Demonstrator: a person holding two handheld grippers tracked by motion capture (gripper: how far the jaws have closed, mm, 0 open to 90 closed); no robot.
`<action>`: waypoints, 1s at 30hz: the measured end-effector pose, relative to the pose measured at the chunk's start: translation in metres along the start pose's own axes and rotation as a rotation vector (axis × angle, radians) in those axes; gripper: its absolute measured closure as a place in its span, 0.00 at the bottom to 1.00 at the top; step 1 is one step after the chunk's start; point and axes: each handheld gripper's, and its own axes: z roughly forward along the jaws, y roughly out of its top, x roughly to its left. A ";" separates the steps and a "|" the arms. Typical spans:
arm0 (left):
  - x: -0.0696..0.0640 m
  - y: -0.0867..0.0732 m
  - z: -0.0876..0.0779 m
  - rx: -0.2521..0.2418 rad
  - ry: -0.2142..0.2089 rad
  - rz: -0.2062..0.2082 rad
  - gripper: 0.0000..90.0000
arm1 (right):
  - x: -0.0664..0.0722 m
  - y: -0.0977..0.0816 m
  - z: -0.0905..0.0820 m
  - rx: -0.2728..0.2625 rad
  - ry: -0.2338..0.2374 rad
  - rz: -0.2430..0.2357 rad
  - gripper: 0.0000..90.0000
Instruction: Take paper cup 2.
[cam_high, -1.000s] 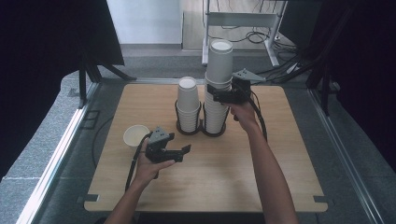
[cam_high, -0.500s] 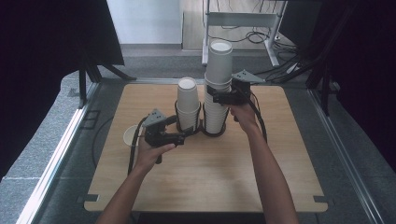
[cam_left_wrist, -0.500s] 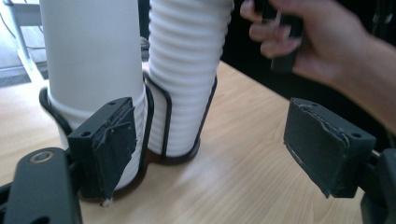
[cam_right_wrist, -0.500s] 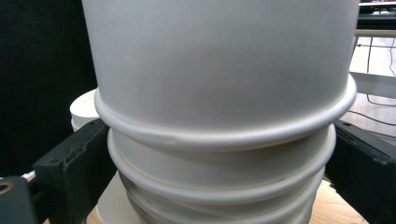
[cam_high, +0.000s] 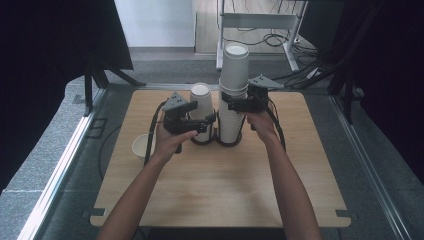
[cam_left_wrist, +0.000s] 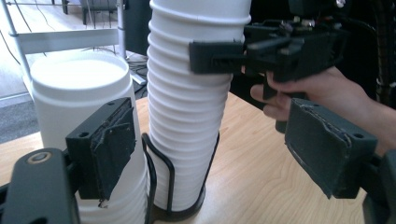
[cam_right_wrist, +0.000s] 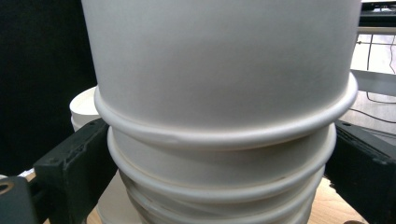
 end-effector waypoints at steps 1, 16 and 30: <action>0.000 0.000 0.000 0.000 0.000 0.000 0.18 | 0.000 0.000 0.000 0.000 -0.001 -0.002 0.03; 0.017 0.035 0.027 0.021 -0.025 -0.049 0.19 | -0.001 -0.004 0.000 0.000 0.000 0.001 0.04; 0.019 0.056 0.040 -0.004 0.028 -0.024 0.18 | -0.001 -0.001 0.000 0.023 0.003 -0.008 0.04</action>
